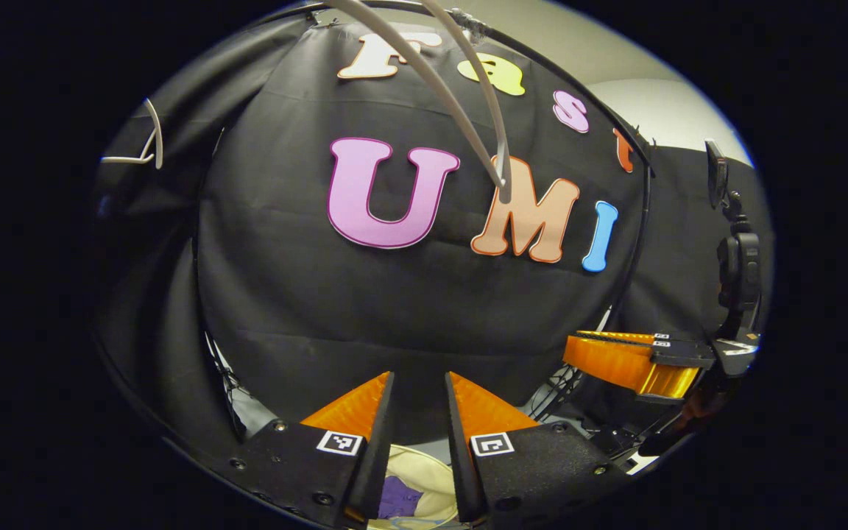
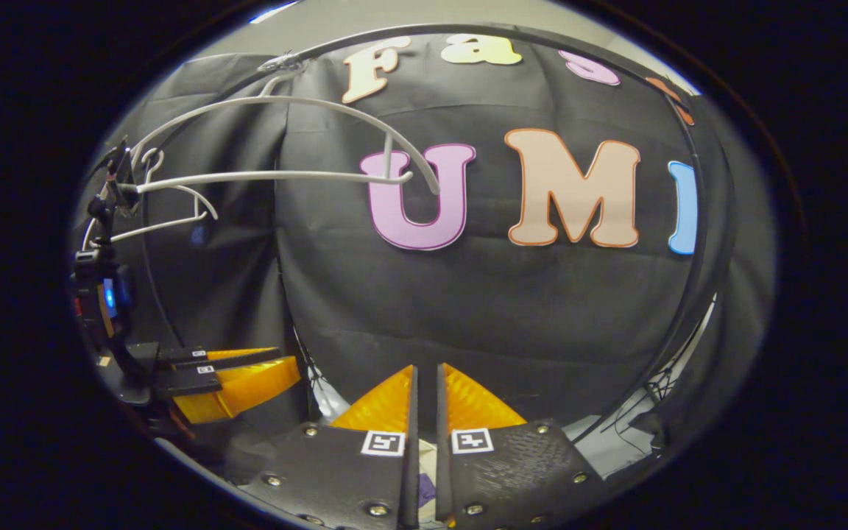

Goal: Grasp the clothes on the hanger with both hands and then place them into the laundry hamper below.

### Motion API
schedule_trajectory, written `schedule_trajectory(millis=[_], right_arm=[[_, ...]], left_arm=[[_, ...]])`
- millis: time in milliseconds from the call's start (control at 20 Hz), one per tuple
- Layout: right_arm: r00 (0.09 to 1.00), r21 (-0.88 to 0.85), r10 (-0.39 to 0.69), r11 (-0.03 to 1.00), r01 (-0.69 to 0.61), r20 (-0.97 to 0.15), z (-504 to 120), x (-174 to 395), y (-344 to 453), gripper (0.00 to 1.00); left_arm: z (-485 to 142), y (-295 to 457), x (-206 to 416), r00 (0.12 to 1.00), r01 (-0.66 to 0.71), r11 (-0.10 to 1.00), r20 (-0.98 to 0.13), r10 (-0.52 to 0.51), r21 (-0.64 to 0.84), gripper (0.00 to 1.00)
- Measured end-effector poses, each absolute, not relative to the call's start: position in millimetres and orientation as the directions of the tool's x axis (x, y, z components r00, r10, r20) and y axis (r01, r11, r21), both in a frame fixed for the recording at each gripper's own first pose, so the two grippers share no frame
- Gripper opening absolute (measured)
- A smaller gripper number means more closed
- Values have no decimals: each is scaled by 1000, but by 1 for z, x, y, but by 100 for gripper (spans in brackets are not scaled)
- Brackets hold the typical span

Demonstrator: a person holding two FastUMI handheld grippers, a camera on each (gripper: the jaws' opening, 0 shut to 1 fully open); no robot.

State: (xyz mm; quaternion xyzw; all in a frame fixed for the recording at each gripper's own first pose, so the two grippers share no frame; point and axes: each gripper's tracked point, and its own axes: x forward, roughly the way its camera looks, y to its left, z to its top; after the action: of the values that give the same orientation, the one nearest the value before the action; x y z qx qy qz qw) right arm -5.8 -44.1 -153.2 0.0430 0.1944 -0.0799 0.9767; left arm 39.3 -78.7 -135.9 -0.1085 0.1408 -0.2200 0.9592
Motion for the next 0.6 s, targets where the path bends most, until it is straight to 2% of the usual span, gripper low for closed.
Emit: schedule_trajectory(millis=[300, 600], right_arm=[[930, 48, -157, 982, 183, -333, -123, -1, -52, 9], [959, 36, -205, 976, 216, -195, -54, -8, -69, 9]], left_arm=[[-104, -87, 38, 873, 406, 873, -168, -459, -271, 39], [-43, -96, 32, 899, 412, 884, -58, -433, -220, 40]])
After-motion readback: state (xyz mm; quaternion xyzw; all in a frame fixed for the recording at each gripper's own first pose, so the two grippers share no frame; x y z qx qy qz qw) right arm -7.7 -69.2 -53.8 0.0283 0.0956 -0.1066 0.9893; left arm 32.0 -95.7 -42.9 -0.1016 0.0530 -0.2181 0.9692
